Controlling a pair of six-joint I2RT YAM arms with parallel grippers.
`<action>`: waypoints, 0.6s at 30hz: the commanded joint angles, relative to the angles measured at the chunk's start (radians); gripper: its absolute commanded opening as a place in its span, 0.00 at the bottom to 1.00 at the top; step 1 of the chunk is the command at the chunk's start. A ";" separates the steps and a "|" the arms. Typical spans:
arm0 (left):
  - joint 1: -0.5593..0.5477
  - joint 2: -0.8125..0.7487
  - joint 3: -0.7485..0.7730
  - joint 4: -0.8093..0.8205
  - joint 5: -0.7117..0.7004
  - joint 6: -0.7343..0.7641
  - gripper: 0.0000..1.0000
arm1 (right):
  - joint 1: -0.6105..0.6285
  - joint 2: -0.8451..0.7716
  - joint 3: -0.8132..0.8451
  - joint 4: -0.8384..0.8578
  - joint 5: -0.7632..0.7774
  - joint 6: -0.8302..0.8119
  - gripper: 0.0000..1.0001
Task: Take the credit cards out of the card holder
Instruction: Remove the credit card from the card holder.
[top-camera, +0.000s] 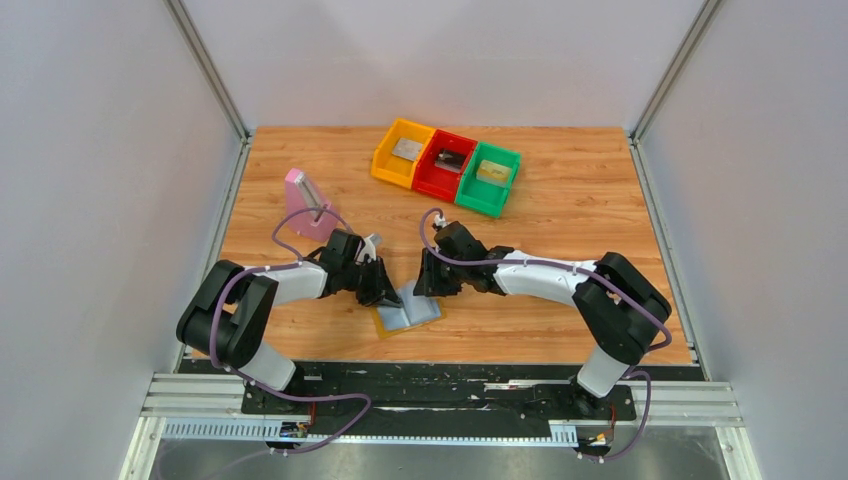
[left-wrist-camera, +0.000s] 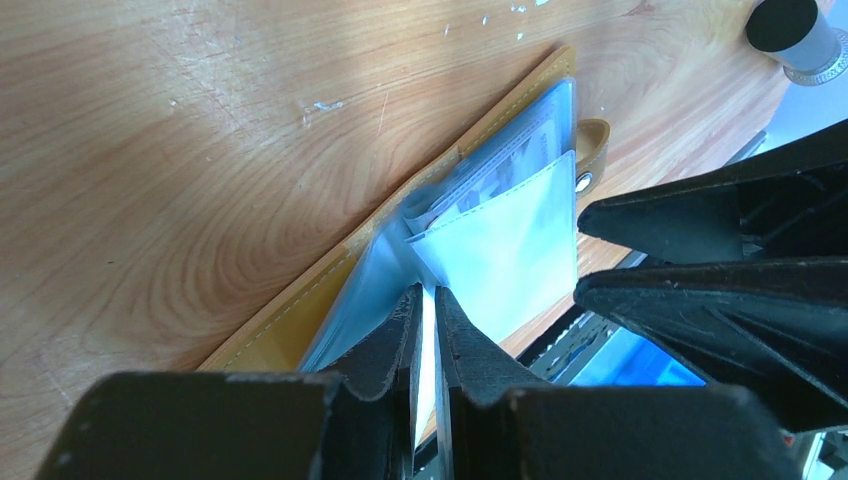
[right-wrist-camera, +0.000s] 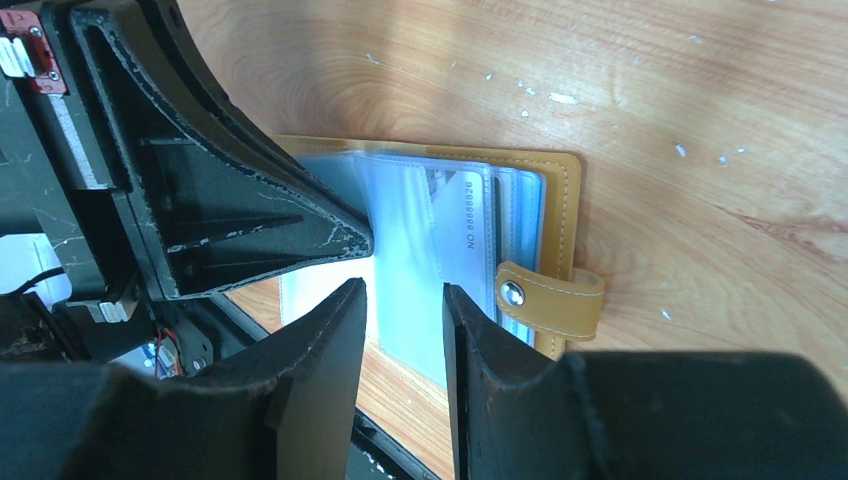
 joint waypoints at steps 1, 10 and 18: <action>-0.005 -0.009 0.012 -0.014 -0.023 0.031 0.16 | -0.002 -0.019 0.015 -0.022 0.051 -0.020 0.36; -0.005 -0.015 0.012 -0.020 -0.023 0.033 0.16 | -0.001 0.014 0.018 -0.007 0.021 -0.020 0.36; -0.005 -0.024 0.014 -0.018 -0.018 0.025 0.16 | 0.001 0.013 0.005 0.041 -0.041 -0.004 0.35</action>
